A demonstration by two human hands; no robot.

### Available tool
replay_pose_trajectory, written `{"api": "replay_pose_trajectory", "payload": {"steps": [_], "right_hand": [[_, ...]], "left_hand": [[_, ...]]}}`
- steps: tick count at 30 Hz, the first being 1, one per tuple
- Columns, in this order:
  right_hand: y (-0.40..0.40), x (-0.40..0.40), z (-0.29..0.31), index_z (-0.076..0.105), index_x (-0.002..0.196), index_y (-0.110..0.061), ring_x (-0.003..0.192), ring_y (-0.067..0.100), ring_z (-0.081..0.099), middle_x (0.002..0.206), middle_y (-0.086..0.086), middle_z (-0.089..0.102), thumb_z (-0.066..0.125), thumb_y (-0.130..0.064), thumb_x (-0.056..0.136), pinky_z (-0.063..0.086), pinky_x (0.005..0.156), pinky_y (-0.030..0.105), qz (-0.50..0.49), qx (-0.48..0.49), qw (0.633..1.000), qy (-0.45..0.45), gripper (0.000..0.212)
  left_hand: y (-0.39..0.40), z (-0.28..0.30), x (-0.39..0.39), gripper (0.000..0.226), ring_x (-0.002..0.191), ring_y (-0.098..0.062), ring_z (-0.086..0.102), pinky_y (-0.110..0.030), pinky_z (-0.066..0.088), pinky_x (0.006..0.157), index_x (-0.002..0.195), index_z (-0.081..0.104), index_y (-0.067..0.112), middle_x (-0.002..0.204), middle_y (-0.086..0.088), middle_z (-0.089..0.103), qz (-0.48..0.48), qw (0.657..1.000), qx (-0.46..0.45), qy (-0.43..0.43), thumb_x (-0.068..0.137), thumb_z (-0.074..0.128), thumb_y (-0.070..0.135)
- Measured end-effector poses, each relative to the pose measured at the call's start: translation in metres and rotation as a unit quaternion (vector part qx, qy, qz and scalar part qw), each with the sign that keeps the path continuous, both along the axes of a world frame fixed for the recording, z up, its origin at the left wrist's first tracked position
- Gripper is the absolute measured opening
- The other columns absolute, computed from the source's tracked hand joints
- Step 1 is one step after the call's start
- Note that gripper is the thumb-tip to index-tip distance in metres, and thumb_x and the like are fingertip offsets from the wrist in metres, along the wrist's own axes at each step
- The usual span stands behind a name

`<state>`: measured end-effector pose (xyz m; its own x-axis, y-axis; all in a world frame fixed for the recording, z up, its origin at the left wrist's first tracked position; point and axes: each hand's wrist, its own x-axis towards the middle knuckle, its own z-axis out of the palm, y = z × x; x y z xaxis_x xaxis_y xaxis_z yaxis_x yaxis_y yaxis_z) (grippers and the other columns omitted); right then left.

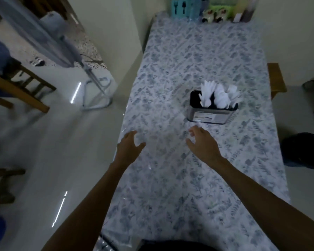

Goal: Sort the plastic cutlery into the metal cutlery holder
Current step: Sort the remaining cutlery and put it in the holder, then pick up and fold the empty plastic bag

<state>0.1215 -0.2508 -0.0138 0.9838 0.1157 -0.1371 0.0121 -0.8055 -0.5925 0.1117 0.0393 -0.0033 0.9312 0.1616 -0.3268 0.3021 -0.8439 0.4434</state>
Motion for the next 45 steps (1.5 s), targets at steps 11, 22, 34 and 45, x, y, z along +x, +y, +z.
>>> {"api": "replay_pose_trajectory", "payload": {"steps": [11, 22, 34, 45], "right_hand": [[0.056, 0.007, -0.046, 0.056, 0.117, -0.012, 0.097, 0.033, 0.066, 0.109, 0.013, 0.066, 0.062, -0.025, 0.088, 0.057, 0.083, 0.043, -0.234, 0.095, 0.937, 0.239, 0.033], [0.061, -0.005, -0.032, 0.067, 0.072, -0.006, 0.046, 0.017, 0.05, 0.06, 0.015, 0.057, 0.074, -0.008, 0.087, 0.041, 0.049, 0.025, -0.286, 0.239, 0.876, 0.307, 0.016], [0.036, -0.047, 0.107, 0.078, 0.079, -0.027, 0.126, 0.004, 0.054, 0.14, -0.017, 0.055, 0.081, -0.032, 0.08, 0.04, 0.101, 0.031, -0.224, 0.295, 0.928, 0.051, 0.005], [0.027, -0.069, 0.171, 0.035, 0.147, -0.047, 0.104, 0.028, 0.072, 0.104, 0.014, 0.076, 0.079, -0.001, 0.079, 0.059, 0.088, 0.035, -0.101, 0.404, 0.909, 0.03, 0.093]], "left_hand": [[0.099, -0.052, 0.008, 0.046, 0.111, -0.035, 0.067, -0.046, 0.053, 0.095, 0.119, 0.063, 0.001, 0.118, -0.018, 0.071, 0.153, 0.979, -0.119, 0.067, 0.091, 0.07, 0.037], [0.127, -0.058, 0.021, 0.024, 0.069, -0.02, 0.056, -0.029, 0.042, 0.065, 0.075, 0.069, 0.012, 0.074, -0.009, 0.063, 0.143, 0.956, -0.231, 0.108, 0.093, 0.071, 0.028], [0.139, 0.071, 0.02, 0.02, 0.121, -0.01, 0.061, -0.03, 0.045, 0.106, 0.092, 0.079, 0.034, 0.132, 0.001, 0.067, 0.052, 0.908, -0.397, -0.126, 0.096, 0.068, 0.018], [0.099, 0.164, 0.015, 0.092, 0.085, -0.007, 0.074, -0.024, 0.061, 0.078, 0.152, 0.03, 0.03, 0.087, 0.005, 0.078, -0.081, 0.895, -0.413, -0.15, 0.082, 0.076, -0.008]]}}
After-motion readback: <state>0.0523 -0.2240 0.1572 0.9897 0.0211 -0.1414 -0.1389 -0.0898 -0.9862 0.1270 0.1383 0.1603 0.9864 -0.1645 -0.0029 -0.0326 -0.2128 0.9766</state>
